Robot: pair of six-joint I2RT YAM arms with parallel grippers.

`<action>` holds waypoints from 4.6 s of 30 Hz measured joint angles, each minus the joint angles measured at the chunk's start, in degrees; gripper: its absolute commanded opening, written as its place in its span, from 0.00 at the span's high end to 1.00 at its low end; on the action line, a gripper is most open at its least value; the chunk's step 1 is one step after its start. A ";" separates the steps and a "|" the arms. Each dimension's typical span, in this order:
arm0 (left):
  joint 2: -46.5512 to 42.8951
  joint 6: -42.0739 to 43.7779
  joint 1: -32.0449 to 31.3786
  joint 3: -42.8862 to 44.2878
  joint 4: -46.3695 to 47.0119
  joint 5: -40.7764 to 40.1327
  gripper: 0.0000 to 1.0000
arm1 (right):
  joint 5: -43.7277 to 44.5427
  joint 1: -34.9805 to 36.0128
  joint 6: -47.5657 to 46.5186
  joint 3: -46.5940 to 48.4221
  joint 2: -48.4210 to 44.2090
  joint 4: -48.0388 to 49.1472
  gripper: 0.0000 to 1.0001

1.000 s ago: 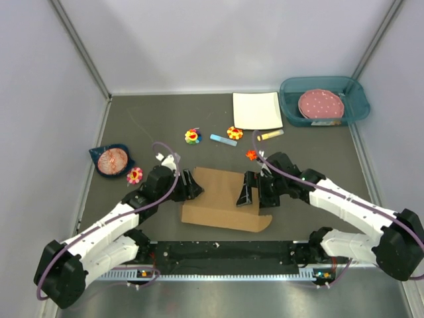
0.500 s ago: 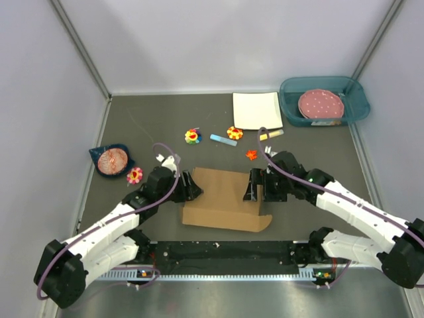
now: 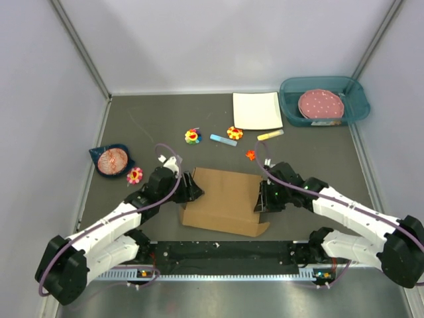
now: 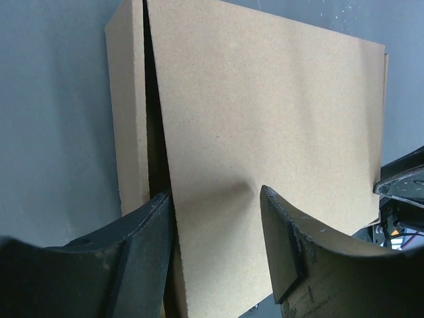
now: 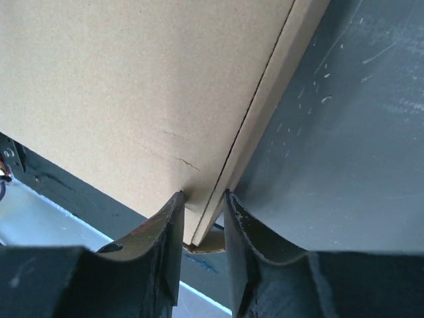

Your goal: Fold the paper box

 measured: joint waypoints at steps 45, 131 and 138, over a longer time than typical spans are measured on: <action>3.23 0.15 -0.17 3.76 1.38 -6.82 0.34 | 1.22 -18.10 -8.31 7.96 12.70 4.96 0.28; -8.33 -1.75 1.22 0.57 6.05 -16.00 0.79 | 6.12 -21.35 -5.66 -2.97 -6.69 17.07 1.00; -2.97 -3.98 2.58 -6.91 7.48 -17.09 1.00 | 7.23 -22.18 -5.01 -7.87 -2.93 17.88 1.00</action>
